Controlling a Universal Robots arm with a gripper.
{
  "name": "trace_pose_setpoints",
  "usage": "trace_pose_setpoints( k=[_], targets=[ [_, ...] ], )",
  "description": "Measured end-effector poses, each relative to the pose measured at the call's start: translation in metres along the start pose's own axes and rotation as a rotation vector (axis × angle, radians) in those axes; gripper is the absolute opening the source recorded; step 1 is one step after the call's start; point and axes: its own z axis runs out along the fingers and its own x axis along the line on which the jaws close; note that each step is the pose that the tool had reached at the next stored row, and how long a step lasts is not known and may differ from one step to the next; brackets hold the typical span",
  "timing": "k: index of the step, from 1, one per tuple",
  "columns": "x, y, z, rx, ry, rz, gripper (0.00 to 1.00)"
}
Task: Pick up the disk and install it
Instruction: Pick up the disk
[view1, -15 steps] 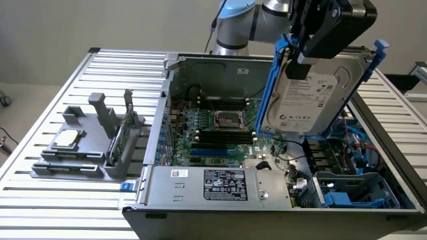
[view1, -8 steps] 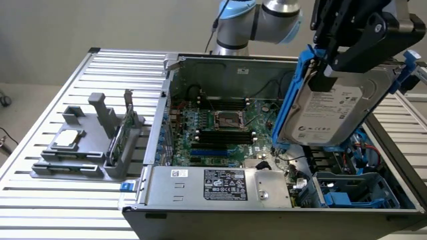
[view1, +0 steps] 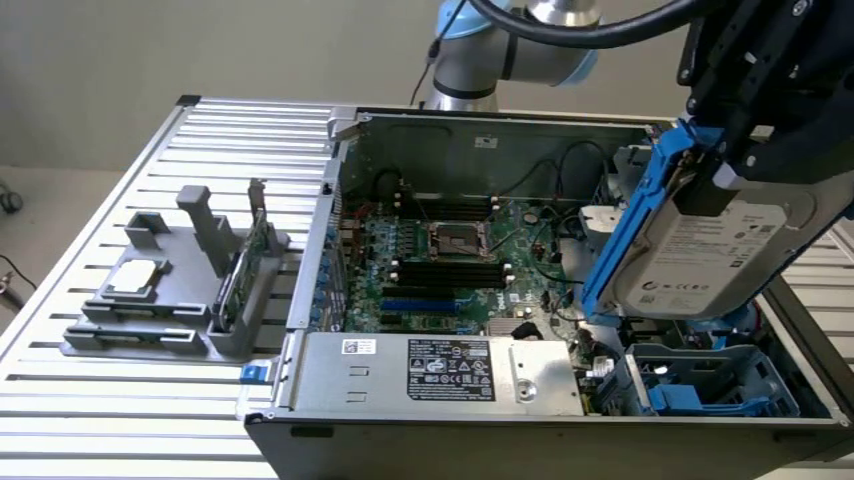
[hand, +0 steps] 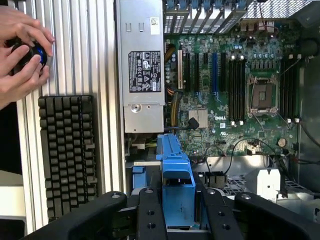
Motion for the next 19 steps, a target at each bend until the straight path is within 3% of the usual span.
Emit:
trace_pose_setpoints(
  k=[6, 14, 19],
  targets=[
    [0.014, -0.0207, 0.0040, 0.0001, 0.0001, 0.000, 0.33],
    [0.014, -0.0561, 0.0152, 0.0000, 0.0001, 0.000, 0.33],
    [0.014, -0.0578, 0.0242, 0.0000, 0.0001, 0.000, 0.33]
  ],
)
